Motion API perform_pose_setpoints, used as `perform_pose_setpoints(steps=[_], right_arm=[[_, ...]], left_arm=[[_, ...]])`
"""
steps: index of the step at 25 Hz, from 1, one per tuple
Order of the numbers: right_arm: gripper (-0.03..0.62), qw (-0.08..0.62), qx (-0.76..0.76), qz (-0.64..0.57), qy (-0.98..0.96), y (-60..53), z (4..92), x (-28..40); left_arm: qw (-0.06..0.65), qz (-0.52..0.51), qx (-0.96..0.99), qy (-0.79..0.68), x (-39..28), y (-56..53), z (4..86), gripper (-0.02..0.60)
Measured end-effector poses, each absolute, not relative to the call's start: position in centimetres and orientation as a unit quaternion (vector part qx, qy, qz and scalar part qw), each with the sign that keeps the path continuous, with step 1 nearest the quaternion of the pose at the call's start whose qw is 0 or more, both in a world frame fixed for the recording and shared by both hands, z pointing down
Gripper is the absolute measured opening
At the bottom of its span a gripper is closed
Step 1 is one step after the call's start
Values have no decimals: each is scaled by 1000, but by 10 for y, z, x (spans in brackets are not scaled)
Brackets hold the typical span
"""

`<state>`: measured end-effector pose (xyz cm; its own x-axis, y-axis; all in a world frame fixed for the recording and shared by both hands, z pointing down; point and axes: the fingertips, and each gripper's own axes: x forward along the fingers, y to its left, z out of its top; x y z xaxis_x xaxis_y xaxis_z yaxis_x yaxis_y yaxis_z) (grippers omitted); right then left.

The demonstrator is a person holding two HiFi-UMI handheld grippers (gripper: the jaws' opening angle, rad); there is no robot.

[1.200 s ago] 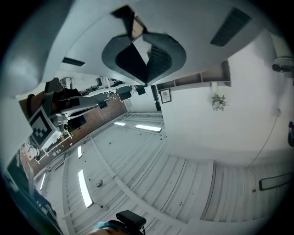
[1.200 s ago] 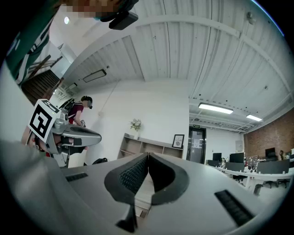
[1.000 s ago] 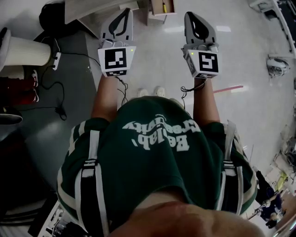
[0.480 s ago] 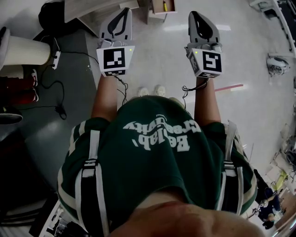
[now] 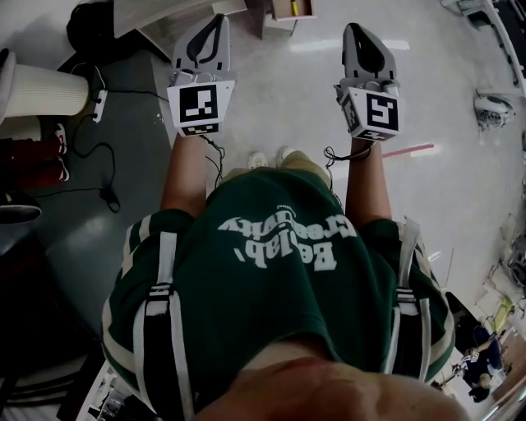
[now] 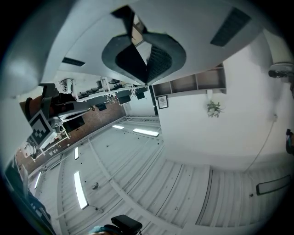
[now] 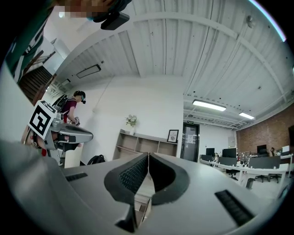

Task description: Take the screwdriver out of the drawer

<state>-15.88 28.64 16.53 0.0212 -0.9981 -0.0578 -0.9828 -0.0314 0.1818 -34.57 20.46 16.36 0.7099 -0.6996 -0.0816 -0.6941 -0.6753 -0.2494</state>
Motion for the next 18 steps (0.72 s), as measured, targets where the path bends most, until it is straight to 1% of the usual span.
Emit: perform_pose_setpoints(steps=[4,7,14,18], right_arm=[[34,34,718,-86,-690,289,172,-171],[34,33,720,-78,-689,283,179,-171],[34,37,720,-70,-690,244,193,-149],[34,8,709,-71,-702,199,187,-131]], left_arm=[[133,-12,-917,376,-359,205,173,17],[135,-16,-918,373,-357,201,180,17],[141,-12,-920,364,-323,170,188,17],[143,-9,-920,364,-299,135,184,17]])
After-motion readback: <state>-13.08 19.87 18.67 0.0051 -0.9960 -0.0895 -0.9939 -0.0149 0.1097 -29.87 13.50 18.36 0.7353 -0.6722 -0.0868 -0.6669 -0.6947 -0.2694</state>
